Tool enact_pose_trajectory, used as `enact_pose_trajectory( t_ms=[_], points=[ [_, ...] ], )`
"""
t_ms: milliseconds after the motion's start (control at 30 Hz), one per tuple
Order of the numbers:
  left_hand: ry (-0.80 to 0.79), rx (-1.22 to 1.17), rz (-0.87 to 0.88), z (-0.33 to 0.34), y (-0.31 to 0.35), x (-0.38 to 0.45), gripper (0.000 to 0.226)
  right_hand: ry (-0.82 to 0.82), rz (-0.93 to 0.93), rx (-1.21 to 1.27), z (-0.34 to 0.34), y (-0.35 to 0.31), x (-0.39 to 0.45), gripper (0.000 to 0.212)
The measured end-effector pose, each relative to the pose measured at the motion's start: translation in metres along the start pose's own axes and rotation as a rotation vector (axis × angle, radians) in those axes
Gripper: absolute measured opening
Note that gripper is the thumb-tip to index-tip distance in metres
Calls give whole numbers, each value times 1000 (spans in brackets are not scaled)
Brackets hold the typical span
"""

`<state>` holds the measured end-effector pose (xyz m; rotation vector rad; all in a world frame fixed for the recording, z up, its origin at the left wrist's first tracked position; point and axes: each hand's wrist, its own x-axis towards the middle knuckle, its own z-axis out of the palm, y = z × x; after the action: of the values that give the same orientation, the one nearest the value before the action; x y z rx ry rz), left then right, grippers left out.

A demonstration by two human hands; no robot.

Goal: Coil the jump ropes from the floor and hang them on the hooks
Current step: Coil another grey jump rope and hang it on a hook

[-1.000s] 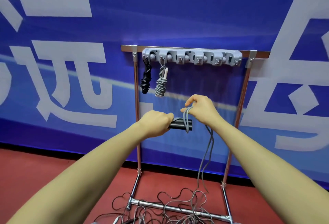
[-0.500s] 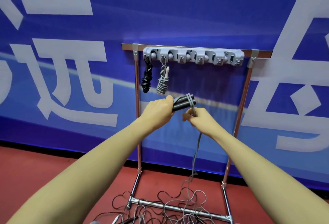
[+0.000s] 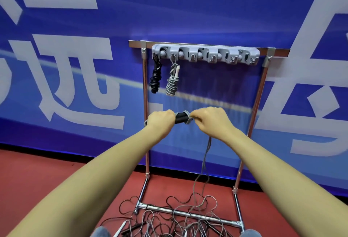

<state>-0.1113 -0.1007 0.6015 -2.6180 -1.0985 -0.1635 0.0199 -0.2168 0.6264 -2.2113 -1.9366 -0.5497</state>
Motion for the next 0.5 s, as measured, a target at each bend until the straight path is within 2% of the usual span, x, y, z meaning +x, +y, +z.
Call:
enact_pose_trajectory(
  t_ms=[67,200,300,367,500],
  points=[
    [8,76,101,-1,-2,-1,21,120,32,84,0,0,4,24],
    [47,187,307,-6,-3,-6,14,180,311,686,7,1,18,5],
    [70,234,361,-3,-6,-10,2,175,426,750,10,10,22,21],
    [97,226,404,0,-10,-10,3,139,458,745,9,14,20,26],
    [423,92,610,-1,-17,-9,6,109,474,781,16,16,14,31]
  ],
)
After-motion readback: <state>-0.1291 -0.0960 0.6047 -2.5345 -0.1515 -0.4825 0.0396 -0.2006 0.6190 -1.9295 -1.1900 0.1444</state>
